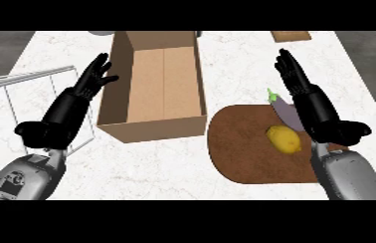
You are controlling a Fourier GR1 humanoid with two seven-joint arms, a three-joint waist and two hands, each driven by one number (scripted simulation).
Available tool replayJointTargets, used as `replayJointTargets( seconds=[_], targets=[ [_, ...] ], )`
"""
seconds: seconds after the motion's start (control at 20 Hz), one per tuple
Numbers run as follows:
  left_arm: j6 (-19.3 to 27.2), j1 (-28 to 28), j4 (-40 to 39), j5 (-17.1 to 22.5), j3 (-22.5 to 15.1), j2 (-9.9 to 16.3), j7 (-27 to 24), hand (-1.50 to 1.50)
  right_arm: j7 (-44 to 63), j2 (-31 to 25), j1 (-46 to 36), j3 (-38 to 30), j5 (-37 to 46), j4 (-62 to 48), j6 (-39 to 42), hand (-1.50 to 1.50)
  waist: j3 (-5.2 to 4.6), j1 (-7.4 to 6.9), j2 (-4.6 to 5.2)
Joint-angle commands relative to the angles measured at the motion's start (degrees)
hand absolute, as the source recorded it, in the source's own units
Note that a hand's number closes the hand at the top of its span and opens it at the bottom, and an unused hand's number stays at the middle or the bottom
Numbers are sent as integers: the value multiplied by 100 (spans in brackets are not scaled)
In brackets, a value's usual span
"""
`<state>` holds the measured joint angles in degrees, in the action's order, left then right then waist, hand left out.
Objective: Pick the lemon from the cutting board and place it in the cardboard box
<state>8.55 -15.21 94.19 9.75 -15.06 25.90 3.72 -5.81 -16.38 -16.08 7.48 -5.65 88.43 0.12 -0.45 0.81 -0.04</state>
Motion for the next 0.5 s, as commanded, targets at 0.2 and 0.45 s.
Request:
replayJointTargets(
  seconds=[0.2, 0.45],
  targets=[
    [557, 592, -860, -669, 635, 727, 180, 0, -316, -765, 15, 609, -987, -342, 2695, -150, 69, -508, 112],
    [716, 789, -1228, -687, 703, 700, 392, 0, -1906, -2295, -381, 1182, 1205, 159, 3195, -150, 83, -457, 124]
  ],
)
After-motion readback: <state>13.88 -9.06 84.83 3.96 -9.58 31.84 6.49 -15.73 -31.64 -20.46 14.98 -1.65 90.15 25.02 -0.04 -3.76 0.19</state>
